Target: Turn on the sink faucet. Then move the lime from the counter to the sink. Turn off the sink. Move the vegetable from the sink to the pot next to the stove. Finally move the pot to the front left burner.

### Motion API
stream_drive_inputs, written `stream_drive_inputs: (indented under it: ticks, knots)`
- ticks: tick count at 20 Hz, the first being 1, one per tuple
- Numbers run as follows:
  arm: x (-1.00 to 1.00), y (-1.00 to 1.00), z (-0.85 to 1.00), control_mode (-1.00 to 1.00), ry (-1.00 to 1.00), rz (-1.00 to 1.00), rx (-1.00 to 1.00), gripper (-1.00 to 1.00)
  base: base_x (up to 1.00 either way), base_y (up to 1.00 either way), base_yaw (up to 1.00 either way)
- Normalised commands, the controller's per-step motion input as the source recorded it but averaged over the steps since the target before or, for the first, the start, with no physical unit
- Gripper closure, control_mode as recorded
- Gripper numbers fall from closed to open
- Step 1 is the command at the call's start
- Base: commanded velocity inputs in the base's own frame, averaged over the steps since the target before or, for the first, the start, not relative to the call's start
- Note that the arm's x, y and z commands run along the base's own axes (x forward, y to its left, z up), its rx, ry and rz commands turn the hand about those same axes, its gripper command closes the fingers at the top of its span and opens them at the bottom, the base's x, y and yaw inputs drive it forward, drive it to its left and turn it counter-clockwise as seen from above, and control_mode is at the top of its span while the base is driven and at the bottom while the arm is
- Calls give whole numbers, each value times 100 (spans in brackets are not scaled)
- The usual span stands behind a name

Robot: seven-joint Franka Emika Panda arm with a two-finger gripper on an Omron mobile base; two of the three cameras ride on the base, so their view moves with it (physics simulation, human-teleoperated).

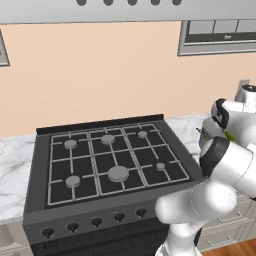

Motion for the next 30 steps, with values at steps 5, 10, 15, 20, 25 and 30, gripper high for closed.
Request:
stream_drive_inputs:
  ticks: [5,10,15,20,25,30]
  knots:
    - [27,-32,0,-100,0,0,6,100,0,0,0]
    - [33,-20,0,-100,0,1,3,100,0,0,0]
    - [22,-6,-20,-100,0,1,0,100,0,0,0]
    - [6,0,-41,-100,0,0,0,100,0,0,0]
    - [11,0,-32,-100,0,1,0,100,0,0,0]
    - [24,0,-22,-100,0,1,0,100,0,0,0]
